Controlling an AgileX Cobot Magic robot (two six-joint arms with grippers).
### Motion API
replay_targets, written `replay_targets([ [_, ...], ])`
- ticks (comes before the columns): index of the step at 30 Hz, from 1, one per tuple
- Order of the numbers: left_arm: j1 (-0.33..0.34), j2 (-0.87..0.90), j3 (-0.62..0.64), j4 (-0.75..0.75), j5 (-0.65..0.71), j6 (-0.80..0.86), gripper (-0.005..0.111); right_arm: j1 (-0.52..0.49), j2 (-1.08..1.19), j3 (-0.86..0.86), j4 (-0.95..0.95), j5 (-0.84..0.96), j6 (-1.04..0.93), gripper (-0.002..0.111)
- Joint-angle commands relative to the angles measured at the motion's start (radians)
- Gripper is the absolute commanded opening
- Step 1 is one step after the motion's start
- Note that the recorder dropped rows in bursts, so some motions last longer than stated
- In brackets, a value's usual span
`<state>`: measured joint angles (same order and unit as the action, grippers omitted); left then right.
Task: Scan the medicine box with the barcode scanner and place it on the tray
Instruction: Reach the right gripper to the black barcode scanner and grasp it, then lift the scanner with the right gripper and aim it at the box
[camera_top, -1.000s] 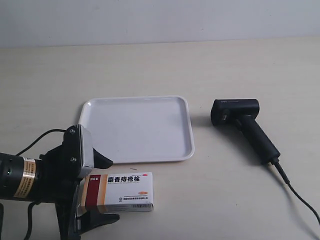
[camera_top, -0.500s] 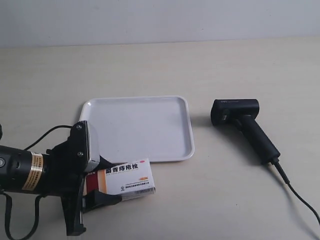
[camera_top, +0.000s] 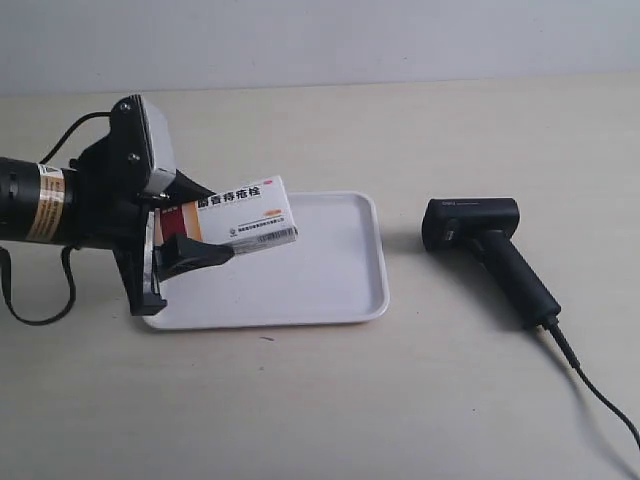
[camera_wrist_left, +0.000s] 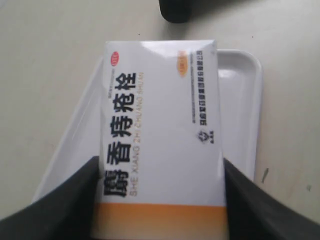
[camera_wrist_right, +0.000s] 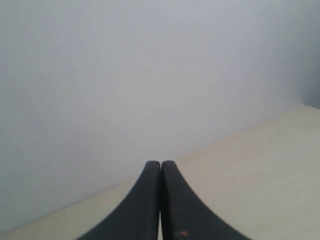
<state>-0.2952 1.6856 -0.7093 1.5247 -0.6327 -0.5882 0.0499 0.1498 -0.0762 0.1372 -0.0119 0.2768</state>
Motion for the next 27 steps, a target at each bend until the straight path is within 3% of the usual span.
replay_targets([
  [1, 0.074, 0.055, -0.076, 0.184, -0.114, -0.158, 0.000, 0.062, 0.316, -0.091, -0.046, 0.006, -0.019, 0.000],
  [5, 0.081, 0.100, -0.105, 0.192, -0.118, -0.148, 0.000, 0.219, 0.702, -0.203, -0.046, 0.020, -0.071, 0.001],
  [8, 0.081, 0.128, -0.120, 0.193, -0.144, -0.146, 0.000, 0.333, 0.968, -0.294, -0.049, 0.020, -0.142, 0.010],
  [17, 0.081, 0.135, -0.120, 0.191, -0.151, -0.146, 0.000, 0.363, 1.492, -0.543, -0.096, 0.021, -0.237, 0.078],
  [19, 0.081, 0.135, -0.120, 0.191, -0.151, -0.146, 0.000, 0.363, 1.547, -0.566, -0.096, 0.022, -0.263, 0.086],
  [22, 0.081, 0.137, -0.126, 0.191, -0.151, -0.144, 0.000, 0.363, 1.631, -0.598, -0.096, 0.001, -0.277, 0.088],
  [27, 0.081, 0.137, -0.127, 0.191, -0.151, -0.150, 0.000, 0.361, 1.715, -0.633, -0.096, -0.045, -0.344, 0.082],
])
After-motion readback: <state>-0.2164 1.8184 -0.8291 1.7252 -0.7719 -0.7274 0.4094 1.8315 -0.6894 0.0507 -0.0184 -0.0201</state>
